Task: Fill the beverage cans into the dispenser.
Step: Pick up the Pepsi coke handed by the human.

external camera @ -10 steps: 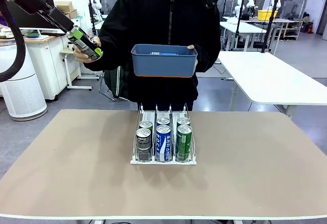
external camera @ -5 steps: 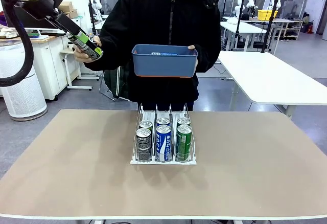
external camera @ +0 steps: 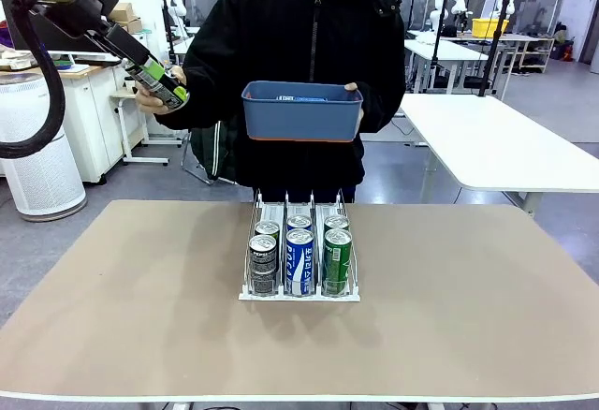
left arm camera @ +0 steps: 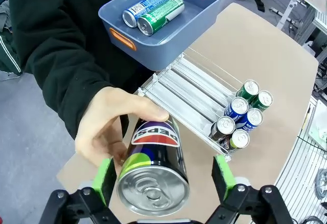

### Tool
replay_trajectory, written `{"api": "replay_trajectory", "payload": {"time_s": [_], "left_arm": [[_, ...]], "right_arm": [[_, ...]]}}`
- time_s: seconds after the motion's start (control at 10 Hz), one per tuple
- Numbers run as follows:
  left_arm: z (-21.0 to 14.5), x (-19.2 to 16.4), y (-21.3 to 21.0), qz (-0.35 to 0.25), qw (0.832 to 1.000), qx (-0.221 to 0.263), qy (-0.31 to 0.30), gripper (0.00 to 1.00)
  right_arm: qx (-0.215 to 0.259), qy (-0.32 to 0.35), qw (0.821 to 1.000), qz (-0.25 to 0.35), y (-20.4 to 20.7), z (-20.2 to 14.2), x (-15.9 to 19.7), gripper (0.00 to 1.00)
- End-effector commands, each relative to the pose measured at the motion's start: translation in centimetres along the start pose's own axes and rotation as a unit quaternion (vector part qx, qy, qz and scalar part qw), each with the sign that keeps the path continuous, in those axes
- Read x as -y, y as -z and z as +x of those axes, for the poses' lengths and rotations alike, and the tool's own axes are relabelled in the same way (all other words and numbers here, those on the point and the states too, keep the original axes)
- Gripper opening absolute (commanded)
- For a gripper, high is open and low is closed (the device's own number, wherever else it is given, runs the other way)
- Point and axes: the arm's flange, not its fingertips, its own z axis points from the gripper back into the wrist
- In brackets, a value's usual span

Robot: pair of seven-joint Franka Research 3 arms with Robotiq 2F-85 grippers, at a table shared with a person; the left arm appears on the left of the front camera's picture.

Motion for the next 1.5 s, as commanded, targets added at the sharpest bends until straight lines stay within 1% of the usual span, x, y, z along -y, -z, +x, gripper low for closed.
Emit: {"api": "replay_trajectory", "payload": {"time_s": [0.0,0.2,0.3,0.4,0.5,0.6,0.7,0.8,0.9,1.0,1.1,1.2,1.3,1.4], "left_arm": [[0.05,-0.02,-0.12,0.003,1.0,0.001,0.001,1.0],[0.04,0.04,-0.01,0.0,1.0,0.0,0.0,1.0],[-0.01,-0.07,0.07,0.014,1.0,-0.007,0.0,0.8],[0.05,-0.09,0.17,0.021,1.0,-0.004,0.004,0.8],[0.18,-0.17,0.17,0.025,1.0,0.0,0.006,0.61],[0.2,-0.17,0.06,0.029,1.0,0.0,0.008,0.78],[0.22,-0.08,0.03,0.033,0.999,-0.001,0.01,0.41],[0.25,-0.01,-0.02,0.039,0.999,-0.002,0.014,0.58],[0.22,0.0,-0.16,0.038,0.999,-0.005,0.017,0.21],[0.22,0.16,-0.27,0.038,0.999,-0.009,0.019,0.38],[0.23,0.35,-0.29,0.037,0.999,-0.01,0.02,0.02],[0.1,0.6,-0.49,0.037,0.999,-0.014,0.022,0.19],[0.07,0.79,-0.59,0.038,0.999,-0.016,0.023,0.0],[0.24,0.61,-0.5,0.034,0.999,-0.016,0.029,0.0]], "right_arm": [[0.001,0.001,1.0,-0.002,0.08,-0.05,0.01,1.0],[0.001,0.001,1.0,-0.002,0.08,-0.05,0.01,1.0],[0.001,0.001,1.0,-0.002,0.08,-0.05,0.01,1.0],[0.001,0.001,1.0,-0.002,0.08,-0.05,0.01,1.0],[0.001,0.001,1.0,-0.002,0.08,-0.05,0.01,1.0],[0.001,0.001,1.0,-0.002,0.08,-0.05,0.01,1.0],[0.001,0.001,1.0,-0.002,0.08,-0.05,0.01,1.0],[0.001,0.001,1.0,-0.002,0.08,-0.05,0.01,1.0],[0.001,0.001,1.0,-0.002,0.08,-0.05,0.01,1.0],[0.001,0.001,1.0,-0.002,0.08,-0.05,0.01,1.0],[0.001,0.001,1.0,-0.002,0.08,-0.05,0.01,1.0],[0.001,0.001,1.0,-0.002,0.08,-0.05,0.01,1.0],[0.001,0.001,1.0,-0.002,0.08,-0.05,0.01,1.0],[0.001,0.001,1.0,-0.002,0.08,-0.05,0.01,1.0]]}}
